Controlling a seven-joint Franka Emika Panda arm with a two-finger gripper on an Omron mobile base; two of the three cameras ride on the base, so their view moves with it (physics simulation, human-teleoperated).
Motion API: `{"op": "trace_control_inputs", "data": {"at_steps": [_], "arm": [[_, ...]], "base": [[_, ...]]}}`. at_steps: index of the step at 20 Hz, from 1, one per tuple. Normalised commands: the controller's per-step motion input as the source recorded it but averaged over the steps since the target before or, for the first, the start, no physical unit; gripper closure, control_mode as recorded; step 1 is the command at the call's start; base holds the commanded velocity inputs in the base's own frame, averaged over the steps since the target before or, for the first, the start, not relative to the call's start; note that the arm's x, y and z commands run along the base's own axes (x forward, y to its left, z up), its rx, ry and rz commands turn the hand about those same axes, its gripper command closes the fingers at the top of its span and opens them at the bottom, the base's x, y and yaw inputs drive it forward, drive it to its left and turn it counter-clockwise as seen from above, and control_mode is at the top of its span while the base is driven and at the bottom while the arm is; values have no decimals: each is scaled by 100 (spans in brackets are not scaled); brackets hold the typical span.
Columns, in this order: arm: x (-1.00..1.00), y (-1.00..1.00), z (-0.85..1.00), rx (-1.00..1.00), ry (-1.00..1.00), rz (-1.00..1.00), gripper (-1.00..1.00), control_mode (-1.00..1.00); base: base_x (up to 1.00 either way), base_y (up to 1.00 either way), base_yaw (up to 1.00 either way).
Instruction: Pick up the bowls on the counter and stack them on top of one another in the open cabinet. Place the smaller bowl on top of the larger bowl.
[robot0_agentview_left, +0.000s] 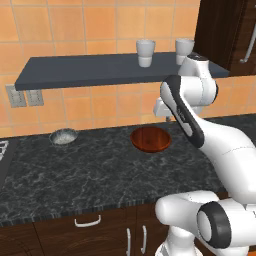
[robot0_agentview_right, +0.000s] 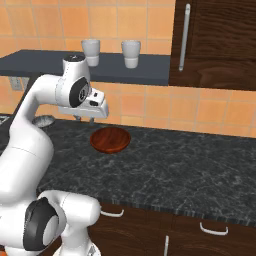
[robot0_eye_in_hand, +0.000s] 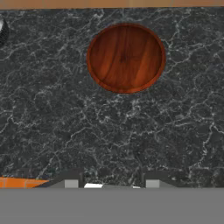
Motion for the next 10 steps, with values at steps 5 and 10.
{"op": "trace_control_inputs", "data": {"at_steps": [5,10], "arm": [[-34,12,-2,1,-2,0,-100,-100],[-44,42,-11,12,0,0,-100,-100]], "base": [[0,0,0],[0,0,0]]}}
